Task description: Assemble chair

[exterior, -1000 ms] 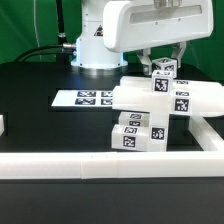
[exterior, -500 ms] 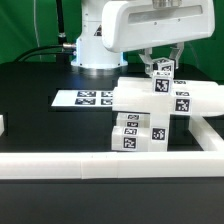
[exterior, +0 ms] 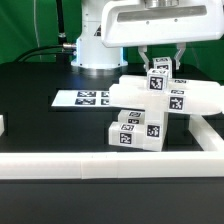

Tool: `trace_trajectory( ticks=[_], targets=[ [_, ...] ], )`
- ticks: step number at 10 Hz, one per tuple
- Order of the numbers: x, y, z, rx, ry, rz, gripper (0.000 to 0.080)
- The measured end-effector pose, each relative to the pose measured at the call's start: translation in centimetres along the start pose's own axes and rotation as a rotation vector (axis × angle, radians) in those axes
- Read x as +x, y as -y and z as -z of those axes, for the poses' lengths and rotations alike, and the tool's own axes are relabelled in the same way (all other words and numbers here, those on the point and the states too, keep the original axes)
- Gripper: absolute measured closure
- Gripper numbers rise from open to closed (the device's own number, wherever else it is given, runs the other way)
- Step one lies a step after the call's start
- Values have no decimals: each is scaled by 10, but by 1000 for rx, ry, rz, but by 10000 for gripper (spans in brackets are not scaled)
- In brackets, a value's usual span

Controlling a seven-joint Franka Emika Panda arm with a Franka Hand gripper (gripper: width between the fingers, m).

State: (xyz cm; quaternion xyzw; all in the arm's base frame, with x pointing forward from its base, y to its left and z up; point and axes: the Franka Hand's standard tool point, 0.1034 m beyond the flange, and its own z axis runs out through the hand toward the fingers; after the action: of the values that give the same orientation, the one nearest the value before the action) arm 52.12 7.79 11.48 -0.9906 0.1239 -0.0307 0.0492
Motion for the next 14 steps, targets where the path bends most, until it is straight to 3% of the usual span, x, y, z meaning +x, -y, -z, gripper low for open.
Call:
trace_trajectory(
  ticks=[6,14],
  targets=[
    [0,2,0,23,5,-379,517],
    [-15,7,-1,55,51,-1179,517]
  ],
)
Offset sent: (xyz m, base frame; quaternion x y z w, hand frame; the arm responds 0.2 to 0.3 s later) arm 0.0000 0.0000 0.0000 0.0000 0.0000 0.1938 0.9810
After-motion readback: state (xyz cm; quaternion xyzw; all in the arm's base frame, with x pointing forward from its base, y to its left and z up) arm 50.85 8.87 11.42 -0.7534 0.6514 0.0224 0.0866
